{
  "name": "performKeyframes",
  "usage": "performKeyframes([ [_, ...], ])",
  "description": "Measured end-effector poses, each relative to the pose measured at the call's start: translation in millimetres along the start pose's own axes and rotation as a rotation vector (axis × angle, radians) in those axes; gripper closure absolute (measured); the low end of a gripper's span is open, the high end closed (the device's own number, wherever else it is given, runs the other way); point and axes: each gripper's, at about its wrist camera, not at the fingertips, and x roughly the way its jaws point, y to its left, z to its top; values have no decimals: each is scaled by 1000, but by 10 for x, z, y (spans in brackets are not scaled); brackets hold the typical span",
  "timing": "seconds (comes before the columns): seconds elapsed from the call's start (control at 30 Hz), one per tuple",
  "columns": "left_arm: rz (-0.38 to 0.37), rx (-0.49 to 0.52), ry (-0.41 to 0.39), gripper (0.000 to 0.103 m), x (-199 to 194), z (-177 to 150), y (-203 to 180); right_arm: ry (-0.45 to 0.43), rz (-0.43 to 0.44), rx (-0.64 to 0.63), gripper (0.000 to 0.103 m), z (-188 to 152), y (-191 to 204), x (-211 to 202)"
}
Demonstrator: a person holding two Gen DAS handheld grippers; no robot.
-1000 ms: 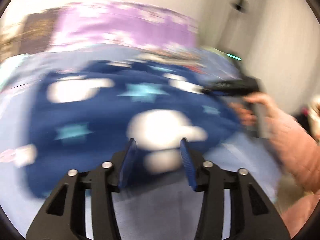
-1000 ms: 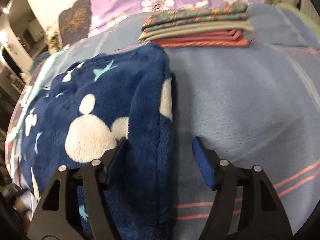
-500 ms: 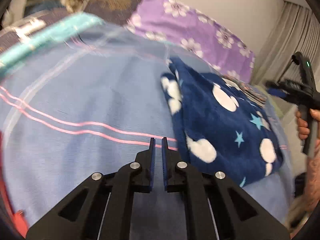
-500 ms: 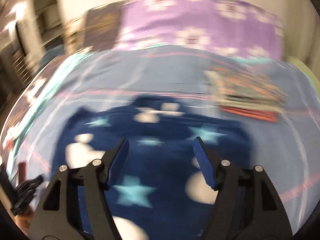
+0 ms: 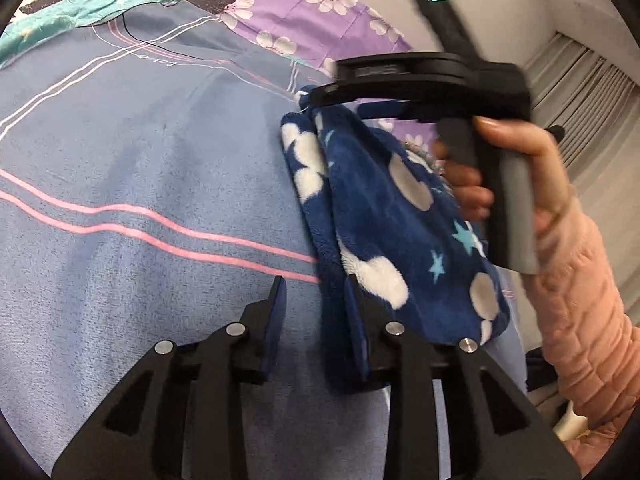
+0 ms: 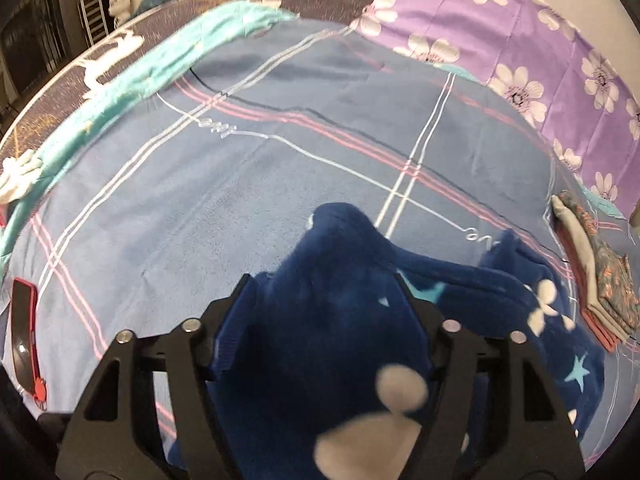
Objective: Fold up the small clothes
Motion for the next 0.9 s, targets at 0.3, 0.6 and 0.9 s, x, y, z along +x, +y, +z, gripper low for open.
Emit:
performKeyframes([
  [0.3, -37, 56, -8, 68, 12, -82, -239, -55, 64, 33, 90, -9, -36, 92],
  [0.6, 62, 161, 62, 103, -37, -284, -269, 7, 91, -16, 86, 68, 99, 429],
  [0.9, 40, 170, -62, 93, -387, -188, -328, -264, 152, 61, 51, -294, -341, -588],
])
